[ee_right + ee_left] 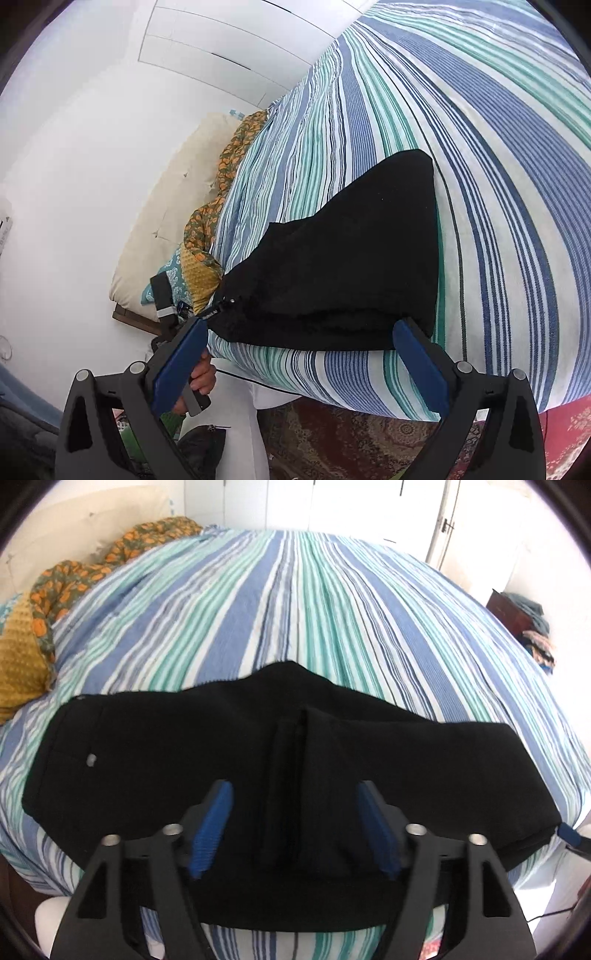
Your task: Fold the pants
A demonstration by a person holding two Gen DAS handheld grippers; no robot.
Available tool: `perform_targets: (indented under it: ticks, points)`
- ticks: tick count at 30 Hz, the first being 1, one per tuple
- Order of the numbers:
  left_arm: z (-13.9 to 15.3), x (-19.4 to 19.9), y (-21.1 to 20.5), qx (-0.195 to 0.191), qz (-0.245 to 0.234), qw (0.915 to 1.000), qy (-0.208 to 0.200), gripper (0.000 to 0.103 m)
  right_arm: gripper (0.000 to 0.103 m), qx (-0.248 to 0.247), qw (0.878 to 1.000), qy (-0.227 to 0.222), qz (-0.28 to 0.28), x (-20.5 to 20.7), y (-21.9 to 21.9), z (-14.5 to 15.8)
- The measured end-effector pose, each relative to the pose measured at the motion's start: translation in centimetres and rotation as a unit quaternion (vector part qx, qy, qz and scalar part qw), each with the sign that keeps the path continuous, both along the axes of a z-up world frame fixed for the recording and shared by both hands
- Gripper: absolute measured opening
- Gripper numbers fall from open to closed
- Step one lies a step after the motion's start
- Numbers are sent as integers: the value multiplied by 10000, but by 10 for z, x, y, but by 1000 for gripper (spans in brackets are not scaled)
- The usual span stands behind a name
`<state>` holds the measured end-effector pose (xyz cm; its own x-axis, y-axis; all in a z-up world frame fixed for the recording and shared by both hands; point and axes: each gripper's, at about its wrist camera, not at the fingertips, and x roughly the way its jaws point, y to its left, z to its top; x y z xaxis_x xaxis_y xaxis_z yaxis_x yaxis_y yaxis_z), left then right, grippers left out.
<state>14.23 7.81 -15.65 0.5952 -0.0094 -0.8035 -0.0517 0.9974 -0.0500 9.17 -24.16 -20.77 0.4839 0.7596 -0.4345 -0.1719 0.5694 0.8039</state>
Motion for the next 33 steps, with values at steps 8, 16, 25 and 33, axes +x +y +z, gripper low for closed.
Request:
perform_targets:
  ticks: [8,16,25,33]
  points:
    - [-48,46,-15,208,-356,9915,1234,24,100,-1762,9803,-492,-744,-9,-14,27]
    - [-22,50,6,-622,-229,9920,1076,7,99,-4214,9028,-740,442,-13,53,9]
    - [-26,32,-1,-615,-380,9918,1055,8,99,-4960,8663,-153,-575,10,16,-16]
    - [-40,25,-4,-317,-414,9942,937,13,98,-4480,8935,9,-321,7,4,4]
